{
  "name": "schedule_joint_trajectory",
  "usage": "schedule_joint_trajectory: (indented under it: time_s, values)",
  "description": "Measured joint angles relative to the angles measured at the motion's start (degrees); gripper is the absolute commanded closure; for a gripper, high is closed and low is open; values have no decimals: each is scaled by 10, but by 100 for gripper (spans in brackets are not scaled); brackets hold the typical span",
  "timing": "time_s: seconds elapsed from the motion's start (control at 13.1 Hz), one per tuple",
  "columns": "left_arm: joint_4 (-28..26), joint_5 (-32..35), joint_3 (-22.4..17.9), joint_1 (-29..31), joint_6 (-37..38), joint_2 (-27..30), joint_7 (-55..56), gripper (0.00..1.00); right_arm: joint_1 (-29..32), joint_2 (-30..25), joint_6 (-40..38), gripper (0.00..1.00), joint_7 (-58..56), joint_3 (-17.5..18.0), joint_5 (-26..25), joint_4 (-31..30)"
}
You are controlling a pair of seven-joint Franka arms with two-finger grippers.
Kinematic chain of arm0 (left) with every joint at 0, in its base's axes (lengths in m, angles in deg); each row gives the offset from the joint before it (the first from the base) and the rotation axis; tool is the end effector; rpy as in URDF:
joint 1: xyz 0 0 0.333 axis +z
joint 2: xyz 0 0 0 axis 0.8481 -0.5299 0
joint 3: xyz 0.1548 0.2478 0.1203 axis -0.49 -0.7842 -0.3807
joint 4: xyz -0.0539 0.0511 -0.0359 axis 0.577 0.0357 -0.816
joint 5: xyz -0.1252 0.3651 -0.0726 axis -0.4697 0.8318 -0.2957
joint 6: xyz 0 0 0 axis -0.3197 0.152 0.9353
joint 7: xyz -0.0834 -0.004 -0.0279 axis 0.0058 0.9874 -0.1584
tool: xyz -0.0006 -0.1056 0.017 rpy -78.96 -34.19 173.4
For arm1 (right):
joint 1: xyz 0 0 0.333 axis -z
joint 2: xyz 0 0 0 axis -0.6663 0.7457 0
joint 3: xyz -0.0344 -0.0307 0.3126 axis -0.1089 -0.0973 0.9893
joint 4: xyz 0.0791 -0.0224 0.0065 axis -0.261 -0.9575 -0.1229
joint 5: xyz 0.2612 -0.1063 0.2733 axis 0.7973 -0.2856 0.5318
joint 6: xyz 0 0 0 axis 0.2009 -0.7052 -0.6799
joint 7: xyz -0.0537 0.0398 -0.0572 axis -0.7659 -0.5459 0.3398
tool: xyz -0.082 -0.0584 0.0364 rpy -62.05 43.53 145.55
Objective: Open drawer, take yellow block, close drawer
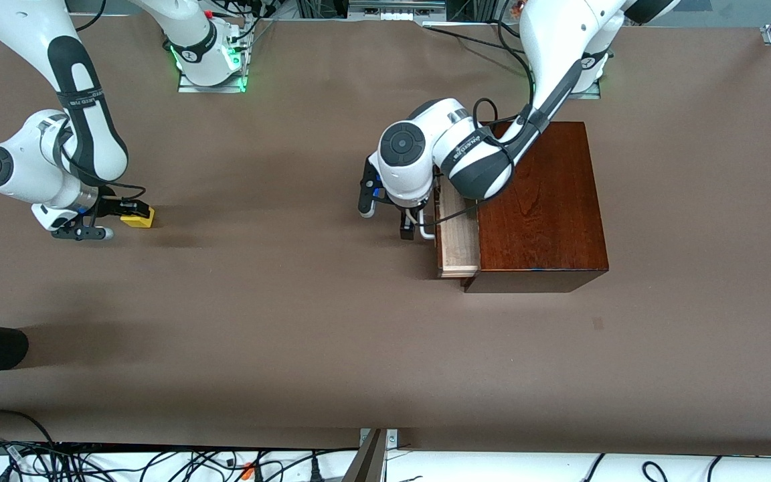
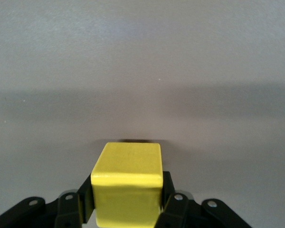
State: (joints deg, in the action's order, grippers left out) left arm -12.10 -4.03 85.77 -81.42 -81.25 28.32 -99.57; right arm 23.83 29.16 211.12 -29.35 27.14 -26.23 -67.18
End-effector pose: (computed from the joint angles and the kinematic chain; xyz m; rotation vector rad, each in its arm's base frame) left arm 0.5208 -0.4642 0.2889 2.0738 -2.3228 -0.2311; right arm 0.5078 -0.1148 0.2087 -3.0625 0.0104 0.2161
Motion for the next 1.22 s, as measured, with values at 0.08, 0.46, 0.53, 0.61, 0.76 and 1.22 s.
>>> schedule_joint_trajectory:
  time_s: [0.08, 0.46, 0.53, 0.61, 0.76, 1.22]
  values:
    - [1, 1, 0, 4, 16, 0, -2, 0, 0, 1, 0, 13, -7, 0, 0, 1]
    - [2, 18, -2, 35, 72, 9, -5, 0, 0, 20, 0, 0, -10, 1, 0, 13]
    - [2, 18, -2, 39, 73, 9, -5, 0, 0, 22, -2, 0, -9, 1, 0, 20]
    - [2, 18, -2, 39, 73, 9, -5, 0, -1, 21, -11, 0, -6, 2, 0, 28]
    - [2, 18, -1, 39, 73, 10, -5, 0, -4, 18, -57, 0, 8, 2, 0, 60]
    - [19, -48, 0, 45, 73, 33, 40, 0, -23, -41, -288, 0, 165, 3, -88, 225]
